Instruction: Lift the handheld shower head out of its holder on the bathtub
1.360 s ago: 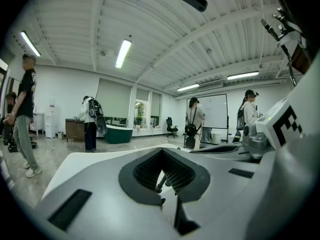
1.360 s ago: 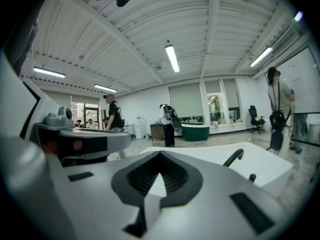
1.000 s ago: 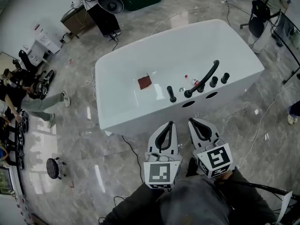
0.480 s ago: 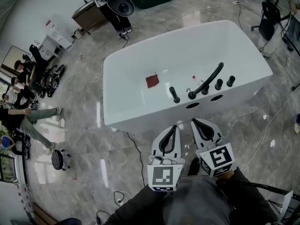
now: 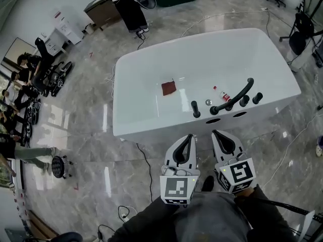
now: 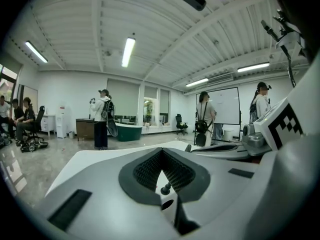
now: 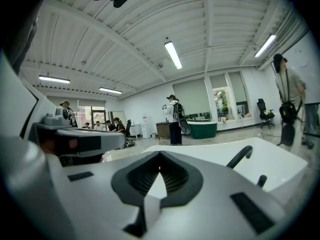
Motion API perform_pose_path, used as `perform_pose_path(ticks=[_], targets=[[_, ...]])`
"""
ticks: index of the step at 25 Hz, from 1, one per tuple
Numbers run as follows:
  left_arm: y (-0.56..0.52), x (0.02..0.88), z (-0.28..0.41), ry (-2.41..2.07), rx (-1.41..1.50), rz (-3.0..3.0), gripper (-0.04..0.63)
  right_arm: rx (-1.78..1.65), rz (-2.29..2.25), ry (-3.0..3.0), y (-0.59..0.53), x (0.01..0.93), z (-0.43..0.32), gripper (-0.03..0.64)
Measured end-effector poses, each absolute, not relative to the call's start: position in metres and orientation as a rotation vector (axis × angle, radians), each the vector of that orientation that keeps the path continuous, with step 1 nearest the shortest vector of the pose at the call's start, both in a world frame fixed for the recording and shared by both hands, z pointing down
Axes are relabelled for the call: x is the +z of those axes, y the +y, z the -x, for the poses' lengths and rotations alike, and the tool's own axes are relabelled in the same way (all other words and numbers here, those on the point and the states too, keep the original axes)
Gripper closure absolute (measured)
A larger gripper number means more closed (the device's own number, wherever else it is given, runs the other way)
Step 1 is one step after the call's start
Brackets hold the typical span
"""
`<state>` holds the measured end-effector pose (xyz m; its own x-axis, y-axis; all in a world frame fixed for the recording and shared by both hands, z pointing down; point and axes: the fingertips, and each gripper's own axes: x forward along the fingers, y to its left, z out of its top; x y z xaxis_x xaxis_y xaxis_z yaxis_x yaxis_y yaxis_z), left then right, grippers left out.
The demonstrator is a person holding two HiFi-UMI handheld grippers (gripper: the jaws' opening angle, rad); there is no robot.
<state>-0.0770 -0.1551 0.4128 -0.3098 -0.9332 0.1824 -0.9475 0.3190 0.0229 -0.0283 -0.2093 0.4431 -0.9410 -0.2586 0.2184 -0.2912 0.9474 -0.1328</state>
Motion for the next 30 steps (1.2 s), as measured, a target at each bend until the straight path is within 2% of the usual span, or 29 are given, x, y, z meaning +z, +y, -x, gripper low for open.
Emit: perform_pose_path(ticks=[9, 22, 30], targets=[[-0.179, 0.434, 0.149, -2.348, 0.113, -1.747, 0.592, 0.248, -0.497, -2.834, -0.232, 0.468, 0.087, 0.614], [-0.199, 0.459, 0.191, -2.237, 0.081, -1.770, 0.592, 0.242, -0.605, -2.764, -0.257, 0.487, 0.123, 0.614], [-0.213, 0.457, 0.239, -2.184, 0.047, -1.846, 0.592, 0.191, -0.706, -2.764, -0.277, 0.472, 0.165, 0.614]])
